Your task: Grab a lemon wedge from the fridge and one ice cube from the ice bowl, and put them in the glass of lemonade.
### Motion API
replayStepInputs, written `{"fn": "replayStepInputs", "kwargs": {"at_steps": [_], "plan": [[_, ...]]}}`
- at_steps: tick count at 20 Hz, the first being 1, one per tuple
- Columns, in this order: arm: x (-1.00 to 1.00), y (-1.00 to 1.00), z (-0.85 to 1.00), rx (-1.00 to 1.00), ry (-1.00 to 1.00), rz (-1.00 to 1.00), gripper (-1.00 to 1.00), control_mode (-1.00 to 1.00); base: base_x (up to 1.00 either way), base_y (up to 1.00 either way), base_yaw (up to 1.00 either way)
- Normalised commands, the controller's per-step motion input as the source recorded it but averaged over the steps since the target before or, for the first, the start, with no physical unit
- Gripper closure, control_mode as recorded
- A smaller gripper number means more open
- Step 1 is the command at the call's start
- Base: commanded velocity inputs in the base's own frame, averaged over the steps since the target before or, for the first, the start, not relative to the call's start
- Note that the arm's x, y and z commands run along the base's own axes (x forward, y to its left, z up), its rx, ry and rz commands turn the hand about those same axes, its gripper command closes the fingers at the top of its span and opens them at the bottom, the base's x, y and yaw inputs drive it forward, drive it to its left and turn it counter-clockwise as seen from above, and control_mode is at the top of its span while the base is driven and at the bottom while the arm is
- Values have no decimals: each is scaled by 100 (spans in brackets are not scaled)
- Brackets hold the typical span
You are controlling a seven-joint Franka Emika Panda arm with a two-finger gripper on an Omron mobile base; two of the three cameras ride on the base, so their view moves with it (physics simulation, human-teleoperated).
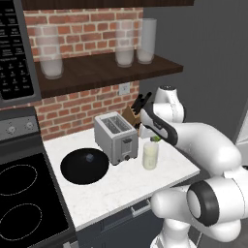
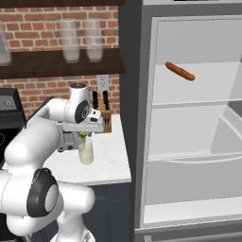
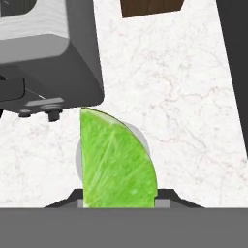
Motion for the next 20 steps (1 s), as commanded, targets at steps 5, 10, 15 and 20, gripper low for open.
{"fn": "replayStepInputs", "kwargs": {"at_steps": [5, 10, 15, 20], "plan": [[0, 4, -12, 0, 0, 0, 100, -100, 0, 0, 0], [0, 13, -4, 0, 0, -1, 100, -100, 0, 0, 0], [0, 1, 0, 0, 0, 0, 100, -100, 0, 0, 0], [0, 0, -14, 0, 0, 0, 100, -100, 0, 0, 0]]}}
